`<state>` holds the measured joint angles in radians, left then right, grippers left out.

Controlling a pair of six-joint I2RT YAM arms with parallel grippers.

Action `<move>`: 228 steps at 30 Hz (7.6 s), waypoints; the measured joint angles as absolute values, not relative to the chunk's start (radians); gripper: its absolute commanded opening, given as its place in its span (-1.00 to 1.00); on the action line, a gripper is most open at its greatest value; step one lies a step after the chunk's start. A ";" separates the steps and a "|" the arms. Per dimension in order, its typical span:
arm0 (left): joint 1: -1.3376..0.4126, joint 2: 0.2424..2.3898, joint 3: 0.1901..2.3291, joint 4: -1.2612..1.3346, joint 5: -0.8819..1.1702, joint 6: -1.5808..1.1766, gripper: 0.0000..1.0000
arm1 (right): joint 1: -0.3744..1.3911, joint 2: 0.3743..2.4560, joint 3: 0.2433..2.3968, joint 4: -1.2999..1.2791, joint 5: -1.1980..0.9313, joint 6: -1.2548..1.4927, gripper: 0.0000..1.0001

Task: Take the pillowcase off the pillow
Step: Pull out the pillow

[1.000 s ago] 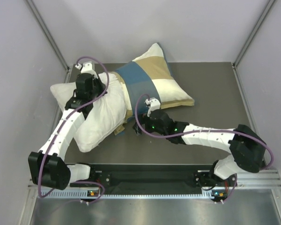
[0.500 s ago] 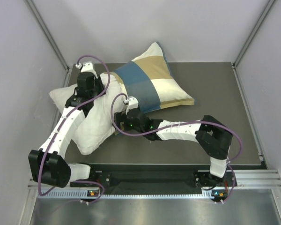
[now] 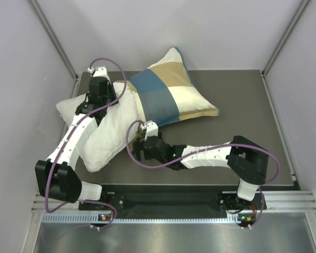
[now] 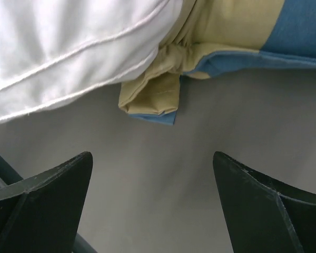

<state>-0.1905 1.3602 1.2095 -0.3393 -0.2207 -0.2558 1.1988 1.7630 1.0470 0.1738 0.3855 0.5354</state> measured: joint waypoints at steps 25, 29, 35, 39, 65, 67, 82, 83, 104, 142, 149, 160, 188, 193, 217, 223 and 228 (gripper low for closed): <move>-0.182 1.345 1.205 -0.329 -0.201 -0.255 -0.17 | 1.194 2.106 1.372 0.205 0.397 0.469 0.45; -0.176 1.319 1.188 -0.315 -0.187 -0.247 0.25 | 1.187 2.145 1.423 0.162 0.382 0.485 -1.00; -0.202 1.185 1.113 -0.284 -0.162 -0.204 0.84 | 1.171 2.112 1.332 0.238 0.374 0.509 -1.00; -0.312 1.073 1.093 -0.260 -0.147 -0.166 0.98 | 1.166 1.996 1.112 0.365 0.391 0.509 -1.00; -0.668 1.029 0.586 0.316 -0.183 -0.259 0.98 | 1.194 1.419 0.583 0.545 0.554 0.514 -1.00; -0.670 1.037 0.571 0.333 -0.159 -0.254 0.95 | 1.194 1.396 0.581 0.528 0.568 0.503 -1.00; -0.780 1.214 0.630 0.242 -0.148 -0.243 -1.00 | 1.055 1.263 0.651 0.515 0.572 0.403 -1.00; -0.781 1.216 0.640 0.224 -0.155 -0.247 -1.00 | 1.040 1.259 0.651 0.509 0.565 0.402 -0.99; -0.779 1.186 0.750 -0.025 -0.191 -0.304 -1.00 | 0.965 1.446 0.767 0.459 0.408 0.369 0.22; -0.773 1.117 0.736 -0.069 -0.199 -0.343 -1.00 | 0.977 1.543 0.943 0.381 0.475 0.354 0.36; -0.771 1.092 0.736 -0.092 -0.202 -0.353 -1.00 | 0.974 1.604 1.038 0.268 0.587 0.413 -0.08; -0.776 0.988 0.729 -0.175 -0.247 -0.437 -1.00 | 1.001 1.617 1.102 0.117 0.723 0.527 -1.00; -0.783 0.825 0.896 -0.493 -0.347 -0.442 -1.00 | 0.789 1.571 1.114 0.070 0.403 0.559 -1.00; -0.785 0.822 0.908 -0.511 -0.358 -0.440 -1.00 | 0.754 1.570 1.114 0.071 0.324 0.558 -1.00; -0.801 0.807 1.005 -0.580 -0.368 -0.416 -1.00 | 0.583 1.486 1.116 0.010 0.024 0.496 -1.00; -0.801 0.820 0.992 -0.527 -0.324 -0.417 -1.00 | 0.561 1.460 1.108 -0.010 -0.013 0.463 -1.00; -0.798 1.011 0.986 -0.355 -0.220 -0.422 -1.00 | 0.554 1.426 1.041 -0.034 0.149 0.375 -1.00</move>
<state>-0.7982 1.0107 0.9863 -0.3550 -0.2203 -0.4225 0.5545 1.4258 1.0409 -0.0338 0.1493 0.3752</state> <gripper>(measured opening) 0.057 0.012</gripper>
